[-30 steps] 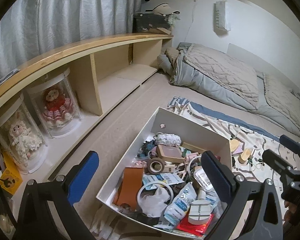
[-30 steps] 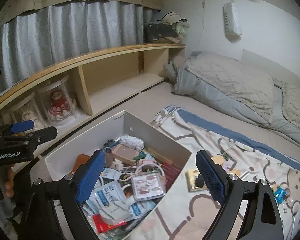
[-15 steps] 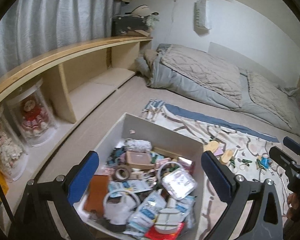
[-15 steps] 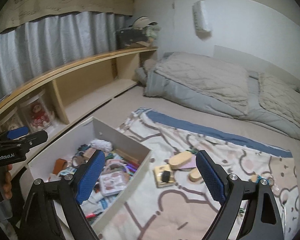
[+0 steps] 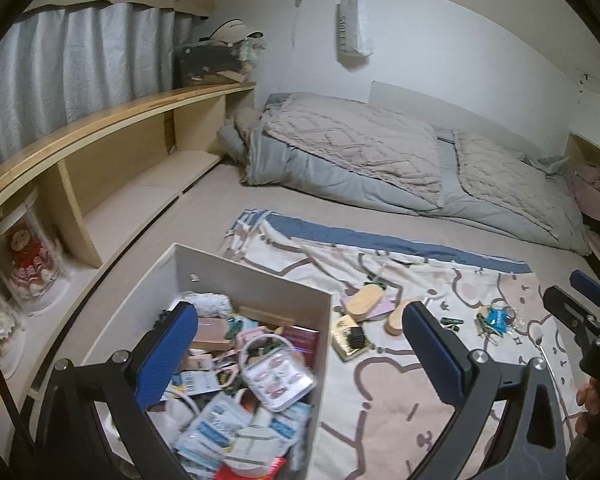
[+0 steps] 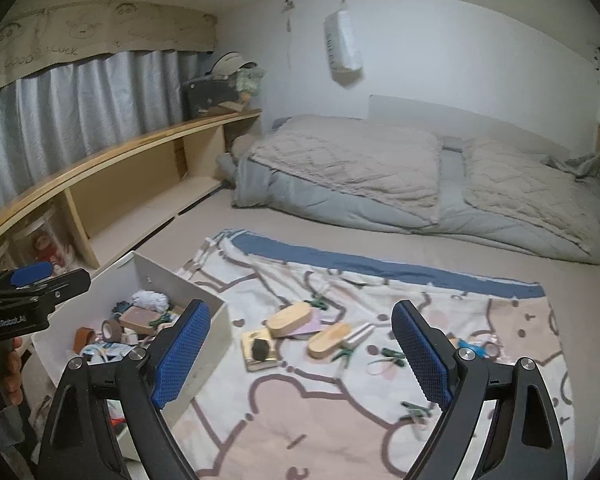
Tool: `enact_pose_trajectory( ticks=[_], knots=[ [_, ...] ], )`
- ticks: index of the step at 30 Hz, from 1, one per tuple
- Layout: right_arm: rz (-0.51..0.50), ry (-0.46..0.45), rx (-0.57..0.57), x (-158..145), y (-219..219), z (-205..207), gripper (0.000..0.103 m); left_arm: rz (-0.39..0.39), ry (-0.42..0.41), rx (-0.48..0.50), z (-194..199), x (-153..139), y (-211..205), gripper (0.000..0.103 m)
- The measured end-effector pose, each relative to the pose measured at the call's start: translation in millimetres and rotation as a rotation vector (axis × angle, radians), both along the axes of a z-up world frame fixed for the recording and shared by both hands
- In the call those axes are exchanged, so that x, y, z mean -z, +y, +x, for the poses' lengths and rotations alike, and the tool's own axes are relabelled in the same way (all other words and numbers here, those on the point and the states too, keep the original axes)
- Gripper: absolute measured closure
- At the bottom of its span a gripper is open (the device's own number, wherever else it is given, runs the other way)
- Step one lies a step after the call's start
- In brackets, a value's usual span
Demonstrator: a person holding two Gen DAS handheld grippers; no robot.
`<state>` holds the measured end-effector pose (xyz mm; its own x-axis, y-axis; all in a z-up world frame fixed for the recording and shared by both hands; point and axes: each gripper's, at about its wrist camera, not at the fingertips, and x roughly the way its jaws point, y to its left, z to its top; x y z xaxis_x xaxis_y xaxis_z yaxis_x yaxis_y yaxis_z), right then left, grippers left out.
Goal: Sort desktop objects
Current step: 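Withdraw both open tools from the box back over the sheet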
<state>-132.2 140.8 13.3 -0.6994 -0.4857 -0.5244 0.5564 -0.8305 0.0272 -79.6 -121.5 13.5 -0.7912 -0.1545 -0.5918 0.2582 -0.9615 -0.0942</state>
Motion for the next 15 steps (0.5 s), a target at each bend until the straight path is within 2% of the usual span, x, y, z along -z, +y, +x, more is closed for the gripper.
enact_pose_trajectory(
  ticks=[9, 15],
  knots=[
    [-0.014, 0.02, 0.07, -6, 46, -7, 0.011, 0.022, 0.023, 0.04, -8, -8, 30, 0.0],
    [-0.045, -0.001, 0.137, -3, 76, -18, 0.011, 0.034, 0.047, 0.061, -11, -12, 45, 0.0]
  ],
)
